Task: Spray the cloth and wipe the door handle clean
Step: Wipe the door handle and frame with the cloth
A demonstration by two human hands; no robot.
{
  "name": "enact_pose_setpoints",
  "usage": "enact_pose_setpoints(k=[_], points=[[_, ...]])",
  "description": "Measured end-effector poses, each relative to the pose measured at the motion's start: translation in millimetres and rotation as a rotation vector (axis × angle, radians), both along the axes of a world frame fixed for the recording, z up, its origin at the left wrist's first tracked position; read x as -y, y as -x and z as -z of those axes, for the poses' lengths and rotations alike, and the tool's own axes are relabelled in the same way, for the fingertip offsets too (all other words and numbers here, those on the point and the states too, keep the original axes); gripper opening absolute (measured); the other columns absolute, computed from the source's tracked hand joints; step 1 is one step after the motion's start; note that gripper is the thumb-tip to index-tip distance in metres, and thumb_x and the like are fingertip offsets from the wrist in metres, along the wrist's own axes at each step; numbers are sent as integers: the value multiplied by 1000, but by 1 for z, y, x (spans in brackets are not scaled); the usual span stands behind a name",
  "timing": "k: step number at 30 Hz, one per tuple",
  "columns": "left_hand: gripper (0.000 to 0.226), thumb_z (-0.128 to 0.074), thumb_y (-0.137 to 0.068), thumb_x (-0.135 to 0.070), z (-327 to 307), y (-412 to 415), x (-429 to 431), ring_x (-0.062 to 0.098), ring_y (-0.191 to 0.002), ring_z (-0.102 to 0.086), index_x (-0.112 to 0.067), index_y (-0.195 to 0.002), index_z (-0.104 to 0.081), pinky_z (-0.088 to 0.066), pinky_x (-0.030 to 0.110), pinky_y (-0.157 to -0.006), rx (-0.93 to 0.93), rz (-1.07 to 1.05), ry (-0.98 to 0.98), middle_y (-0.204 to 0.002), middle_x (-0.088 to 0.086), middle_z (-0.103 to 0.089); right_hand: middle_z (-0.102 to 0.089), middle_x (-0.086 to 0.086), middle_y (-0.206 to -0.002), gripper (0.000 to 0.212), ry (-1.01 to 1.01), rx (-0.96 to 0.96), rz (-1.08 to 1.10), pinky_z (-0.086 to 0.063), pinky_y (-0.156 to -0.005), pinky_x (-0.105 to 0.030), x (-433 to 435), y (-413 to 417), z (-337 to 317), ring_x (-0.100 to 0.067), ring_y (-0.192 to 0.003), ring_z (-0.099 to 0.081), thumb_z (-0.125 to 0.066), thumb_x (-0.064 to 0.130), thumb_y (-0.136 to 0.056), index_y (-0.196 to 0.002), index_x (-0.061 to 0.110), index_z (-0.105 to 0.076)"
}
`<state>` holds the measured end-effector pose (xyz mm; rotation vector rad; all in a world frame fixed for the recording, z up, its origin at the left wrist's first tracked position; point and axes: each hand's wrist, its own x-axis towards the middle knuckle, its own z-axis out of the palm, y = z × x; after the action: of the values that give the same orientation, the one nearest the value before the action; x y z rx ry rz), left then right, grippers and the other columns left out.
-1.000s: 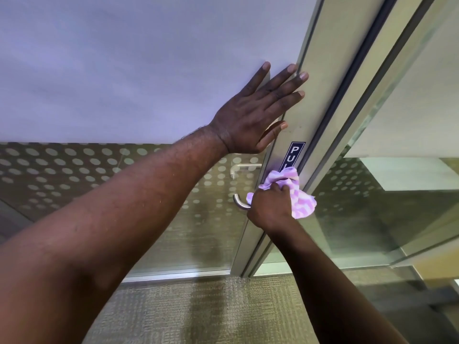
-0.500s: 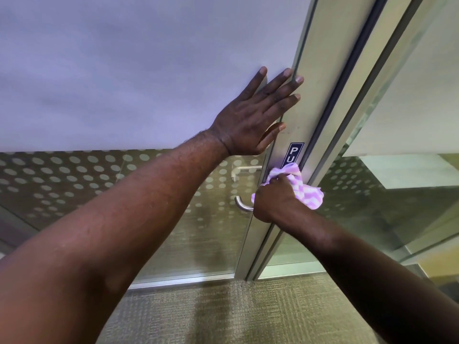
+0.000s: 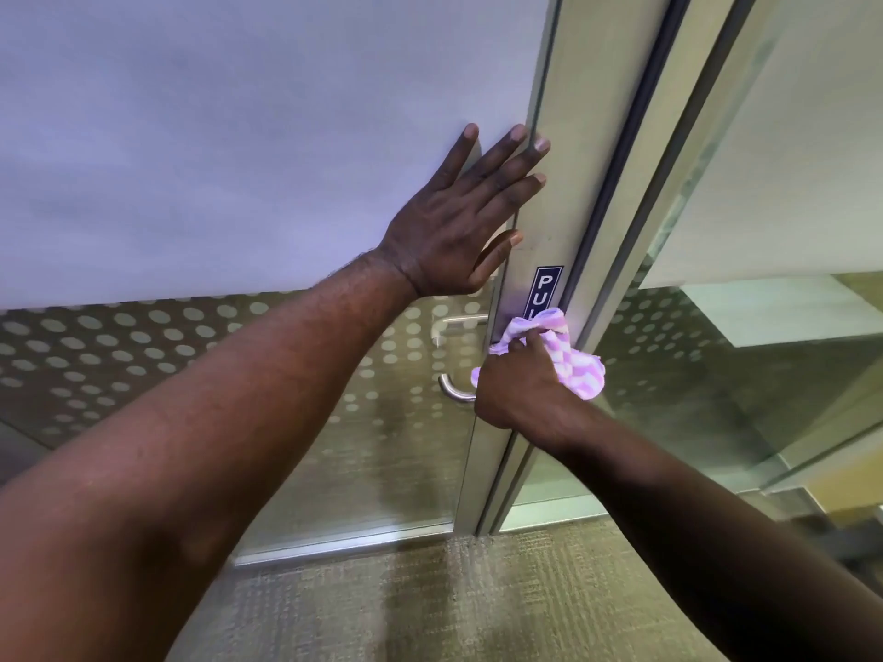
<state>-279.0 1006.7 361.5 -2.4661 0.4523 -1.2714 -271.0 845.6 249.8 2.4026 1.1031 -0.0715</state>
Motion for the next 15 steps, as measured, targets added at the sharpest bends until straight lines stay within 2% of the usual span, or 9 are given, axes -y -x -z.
enact_pose_setpoints(k=[2,4,6,9,13,15], points=[[53,-46,-109,-31,1,-2,0,40,-157,-32,-3,-155,-46,-10,59,-129,9,18,15,-167,21,-38,-68,-3,-114,19,-52,-10,16,-19,-102,-55,7,-1,3,-33,-123,-52,-46,33,-86,-91,31,-64],[54,-45,-110,-32,2,-1,-2,40,-157,-31,-4,-155,-44,-3,55,-131,11,21,24,-167,20,-37,-67,-4,-112,7,-117,-46,15,-24,-101,-53,12,-3,7,-33,-121,-53,-50,34,-83,-85,29,-55],[53,-45,-110,-32,2,-2,-2,39,-158,-30,-4,-155,-44,2,52,-131,3,20,26,-168,20,-36,-69,-3,-113,9,-172,-79,10,-29,-101,-51,18,-8,10,-31,-120,-55,-53,35,-81,-86,28,-54],[53,-45,-110,-33,1,-3,-1,39,-158,-30,-4,-154,-45,1,51,-131,-1,13,30,-168,20,-36,-69,-3,-117,22,-196,-102,-8,-28,-104,-49,21,-11,14,-31,-122,-54,-57,38,-80,-98,29,-64],[55,-47,-110,-34,-1,-1,1,40,-158,-30,-4,-156,-43,5,49,-131,-11,16,48,-168,21,-36,-68,-4,-116,13,-159,-101,-85,-26,-106,-51,19,-12,11,-32,-124,-53,-57,38,-81,-91,30,-54],[57,-47,-110,-35,-2,0,3,40,-158,-30,-4,-157,-40,6,49,-131,-26,22,54,-168,21,-35,-68,-4,-116,14,-116,-104,-117,-26,-109,-52,22,-13,7,-33,-124,-53,-58,36,-82,-94,31,-55]])
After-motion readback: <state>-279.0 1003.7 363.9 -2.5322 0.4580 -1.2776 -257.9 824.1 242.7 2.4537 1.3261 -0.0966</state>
